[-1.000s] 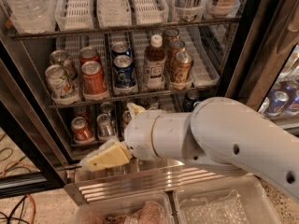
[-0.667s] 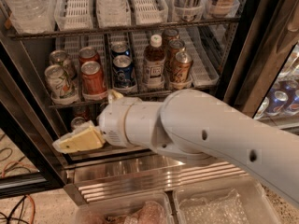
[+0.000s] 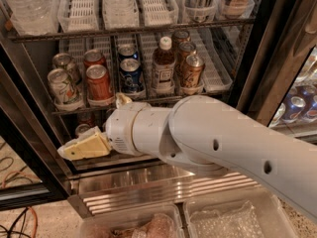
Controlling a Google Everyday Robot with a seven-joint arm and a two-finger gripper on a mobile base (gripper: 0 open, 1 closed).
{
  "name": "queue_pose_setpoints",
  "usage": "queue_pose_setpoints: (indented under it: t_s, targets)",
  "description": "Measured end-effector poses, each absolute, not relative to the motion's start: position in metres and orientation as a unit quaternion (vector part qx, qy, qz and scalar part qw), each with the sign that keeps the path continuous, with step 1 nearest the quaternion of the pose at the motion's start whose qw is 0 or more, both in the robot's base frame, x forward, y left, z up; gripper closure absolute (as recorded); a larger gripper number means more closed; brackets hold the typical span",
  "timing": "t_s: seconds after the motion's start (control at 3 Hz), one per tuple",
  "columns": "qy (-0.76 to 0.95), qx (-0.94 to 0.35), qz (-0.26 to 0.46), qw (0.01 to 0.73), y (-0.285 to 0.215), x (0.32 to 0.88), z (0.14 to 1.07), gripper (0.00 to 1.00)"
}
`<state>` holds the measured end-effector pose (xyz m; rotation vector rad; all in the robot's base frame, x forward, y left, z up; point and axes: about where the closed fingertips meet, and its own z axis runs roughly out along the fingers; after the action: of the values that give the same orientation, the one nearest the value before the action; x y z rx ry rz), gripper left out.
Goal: Pick 7up can from middle shelf of fridge
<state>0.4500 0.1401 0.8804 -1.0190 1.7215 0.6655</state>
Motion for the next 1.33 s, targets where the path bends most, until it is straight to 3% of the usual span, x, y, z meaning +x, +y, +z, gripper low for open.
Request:
queue_pose_setpoints:
  t_s: [1.0,1.33]
  targets:
    - [0.696,-0.398,0.322,0.503,0.231,0.462,0.817,0.0]
    - [0.708,-0.381,0.298,0.515,0.253,0.461,0.81,0.0]
